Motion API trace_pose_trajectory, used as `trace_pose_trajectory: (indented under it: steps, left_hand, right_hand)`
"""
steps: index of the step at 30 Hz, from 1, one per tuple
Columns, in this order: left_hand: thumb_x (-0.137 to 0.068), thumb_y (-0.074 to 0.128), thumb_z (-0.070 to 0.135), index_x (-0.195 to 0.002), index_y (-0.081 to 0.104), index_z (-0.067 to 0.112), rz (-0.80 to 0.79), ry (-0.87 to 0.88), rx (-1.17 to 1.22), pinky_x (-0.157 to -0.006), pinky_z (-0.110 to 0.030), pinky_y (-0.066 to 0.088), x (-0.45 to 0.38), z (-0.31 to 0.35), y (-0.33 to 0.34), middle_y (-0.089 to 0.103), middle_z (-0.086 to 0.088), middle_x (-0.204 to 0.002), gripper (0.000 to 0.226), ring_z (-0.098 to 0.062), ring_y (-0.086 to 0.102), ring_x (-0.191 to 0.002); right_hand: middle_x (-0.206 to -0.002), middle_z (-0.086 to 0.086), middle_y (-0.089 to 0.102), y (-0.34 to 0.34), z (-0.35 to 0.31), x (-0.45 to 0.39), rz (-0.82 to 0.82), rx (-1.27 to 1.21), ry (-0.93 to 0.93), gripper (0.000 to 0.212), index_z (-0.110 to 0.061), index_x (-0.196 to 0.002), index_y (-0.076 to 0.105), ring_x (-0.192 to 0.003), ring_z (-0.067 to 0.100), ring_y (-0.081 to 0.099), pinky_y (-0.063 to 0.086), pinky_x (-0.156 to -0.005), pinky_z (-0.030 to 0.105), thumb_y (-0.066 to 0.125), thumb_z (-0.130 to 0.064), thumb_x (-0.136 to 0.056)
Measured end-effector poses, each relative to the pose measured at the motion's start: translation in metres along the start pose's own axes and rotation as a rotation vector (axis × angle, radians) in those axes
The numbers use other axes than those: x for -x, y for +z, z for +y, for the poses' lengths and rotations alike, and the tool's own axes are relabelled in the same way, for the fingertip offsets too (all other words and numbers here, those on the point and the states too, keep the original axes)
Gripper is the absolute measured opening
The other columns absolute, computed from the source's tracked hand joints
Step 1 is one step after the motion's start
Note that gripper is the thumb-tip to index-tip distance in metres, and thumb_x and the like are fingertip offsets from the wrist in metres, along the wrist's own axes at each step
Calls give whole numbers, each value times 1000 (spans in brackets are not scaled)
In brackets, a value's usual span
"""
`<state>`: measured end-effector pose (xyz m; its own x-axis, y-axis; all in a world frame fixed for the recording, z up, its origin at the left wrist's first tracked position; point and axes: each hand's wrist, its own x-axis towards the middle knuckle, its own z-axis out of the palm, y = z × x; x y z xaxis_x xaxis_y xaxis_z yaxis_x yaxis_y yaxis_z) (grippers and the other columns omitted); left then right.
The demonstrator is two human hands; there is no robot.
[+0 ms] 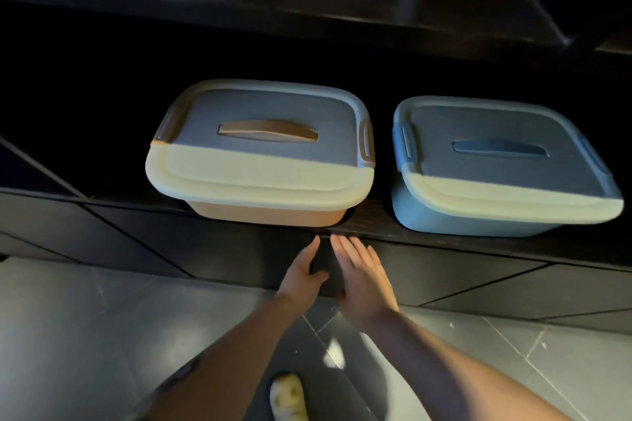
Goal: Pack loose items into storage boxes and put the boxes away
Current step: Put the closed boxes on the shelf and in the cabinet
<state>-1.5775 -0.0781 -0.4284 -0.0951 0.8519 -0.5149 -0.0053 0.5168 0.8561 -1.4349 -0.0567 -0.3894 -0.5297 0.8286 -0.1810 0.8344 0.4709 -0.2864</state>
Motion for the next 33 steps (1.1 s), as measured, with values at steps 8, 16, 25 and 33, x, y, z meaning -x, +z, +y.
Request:
trace_pose_trajectory:
  steps: [8, 16, 25, 33]
  left_hand:
    - [-98, 44, 38, -137, 42, 34, 71, 8, 46, -112, -31, 31, 51, -31, 8, 46, 7, -139, 39, -8, 42, -128]
    - [-99, 42, 36, -109, 60, 19, 52, -22, -8, -82, -36, 46, 113, -63, 35, 63, -17, -109, 27, -22, 59, -96]
    - [-90, 59, 38, -87, 65, 21, -191, -56, -282, -76, -30, 45, 190, -96, 98, 66, -3, -87, 18, -16, 60, -84]
    - [-76, 64, 55, -108, 64, 38, -392, -22, -421, -93, -30, 51, 222, -120, 198, 70, 8, -108, 35, -1, 64, -99]
  right_hand:
    - [-152, 2, 36, 30, 1, 58, 78, 40, -77, 85, -13, -151, 28, -142, 24, 29, 31, -114, 44, 53, -30, -71]
    - [-141, 4, 49, 41, 0, 141, 103, -94, -103, 73, -15, -145, 42, -134, 27, 43, 42, -107, 39, 50, -11, -73]
    - [-98, -8, 58, 36, 44, 237, 164, -229, -53, 26, -28, -94, 69, -93, 16, 54, 49, -76, 36, 46, -38, -91]
    - [-147, -1, 42, 43, 111, 331, 251, -439, 268, 42, -31, -116, 64, -136, 19, 38, 36, -104, 37, 72, -37, -76]
